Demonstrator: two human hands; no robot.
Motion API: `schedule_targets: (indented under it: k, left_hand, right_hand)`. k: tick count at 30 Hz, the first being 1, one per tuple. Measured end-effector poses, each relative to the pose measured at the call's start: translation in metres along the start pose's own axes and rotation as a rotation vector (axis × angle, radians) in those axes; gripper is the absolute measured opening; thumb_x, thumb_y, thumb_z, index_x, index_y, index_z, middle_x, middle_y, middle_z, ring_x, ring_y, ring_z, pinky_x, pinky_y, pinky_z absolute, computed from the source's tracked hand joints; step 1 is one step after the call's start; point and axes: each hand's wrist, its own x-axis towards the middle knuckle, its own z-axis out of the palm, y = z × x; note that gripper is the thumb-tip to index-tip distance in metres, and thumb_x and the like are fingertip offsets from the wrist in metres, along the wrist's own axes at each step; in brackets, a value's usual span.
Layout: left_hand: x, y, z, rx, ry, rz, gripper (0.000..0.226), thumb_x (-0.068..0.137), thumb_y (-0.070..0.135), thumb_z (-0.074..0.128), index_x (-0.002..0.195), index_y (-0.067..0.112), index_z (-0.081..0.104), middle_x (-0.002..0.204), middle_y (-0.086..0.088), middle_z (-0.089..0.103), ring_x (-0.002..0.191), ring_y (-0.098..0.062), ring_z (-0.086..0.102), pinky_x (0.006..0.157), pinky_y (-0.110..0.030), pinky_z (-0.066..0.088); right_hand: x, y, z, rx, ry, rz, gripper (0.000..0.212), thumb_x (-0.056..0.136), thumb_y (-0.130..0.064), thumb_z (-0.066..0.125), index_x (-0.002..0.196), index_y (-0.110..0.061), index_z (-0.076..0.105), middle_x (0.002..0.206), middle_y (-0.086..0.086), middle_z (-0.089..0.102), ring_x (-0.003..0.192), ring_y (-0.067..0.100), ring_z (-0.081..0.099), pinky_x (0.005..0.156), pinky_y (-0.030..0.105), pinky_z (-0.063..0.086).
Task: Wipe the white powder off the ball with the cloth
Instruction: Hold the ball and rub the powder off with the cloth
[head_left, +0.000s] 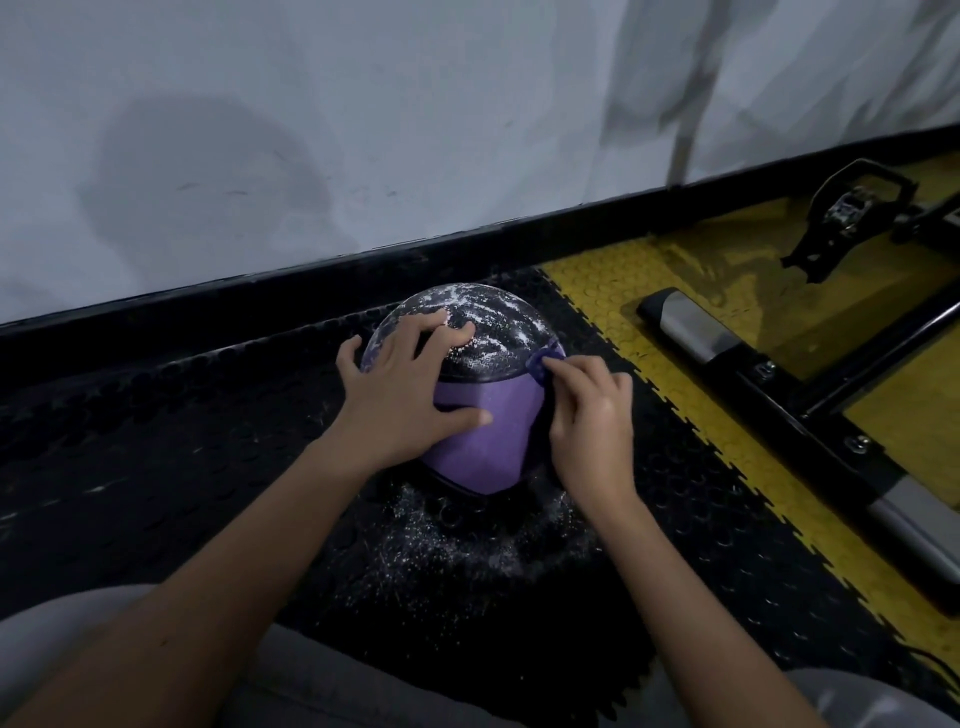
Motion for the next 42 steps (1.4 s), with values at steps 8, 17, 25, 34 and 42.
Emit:
schedule_targets:
  k: [8,17,25,34,42]
  left_hand:
    - [-0.002,-0.002,-0.001,0.004,-0.004,-0.009,0.080,0.067,0.069,0.055,0.137,0.044,0.027,0.144,0.017,0.016,0.135,-0.006,0.021,0.108,-0.047,-0.005]
    - [-0.002,-0.003,0.001,-0.012,-0.007,-0.017,0.079,0.061,0.063,0.048,0.136,0.046,0.027,0.143,0.019,0.016,0.134,-0.002,0.021,0.109,-0.048,-0.006]
    - [0.003,-0.007,0.000,-0.028,0.006,-0.026,0.079,0.070,0.061,0.065,0.138,0.043,0.028,0.145,0.017,0.016,0.135,-0.007,0.023,0.109,-0.053,-0.008]
    - [0.006,-0.013,-0.003,-0.085,0.020,-0.041,0.079,0.068,0.058,0.068,0.136,0.043,0.032,0.145,0.018,0.020,0.136,-0.006,0.024,0.109,-0.054,-0.006]
    - [0.009,-0.016,-0.009,-0.115,-0.003,-0.060,0.075,0.069,0.051,0.071,0.134,0.043,0.035,0.142,0.020,0.023,0.132,0.001,0.024,0.109,-0.050,-0.007]
  right_hand:
    - [-0.011,-0.015,0.006,-0.006,-0.043,-0.182,0.027,0.087,-0.009,0.051,0.106,-0.005,0.069,0.105,0.005,0.064,0.086,0.020,0.039,0.074,0.023,0.037]
    - [-0.023,-0.031,0.011,-0.047,-0.048,-0.320,0.030,0.085,-0.012,0.048,0.105,-0.006,0.069,0.104,0.005,0.064,0.086,0.023,0.041,0.069,0.031,0.044]
    - [-0.006,-0.001,0.007,0.023,0.015,-0.044,0.024,0.087,0.000,0.056,0.107,-0.003,0.069,0.101,0.007,0.065,0.085,0.018,0.039,0.076,0.018,0.035]
    - [-0.008,0.001,0.010,0.036,0.028,-0.049,0.026,0.087,-0.004,0.053,0.109,-0.005,0.069,0.101,0.007,0.064,0.083,0.024,0.045,0.077,0.014,0.032]
    - [-0.018,-0.017,0.013,0.101,-0.026,-0.164,0.025,0.088,-0.007,0.054,0.109,-0.006,0.069,0.103,0.006,0.062,0.088,0.019,0.042,0.083,0.015,0.035]
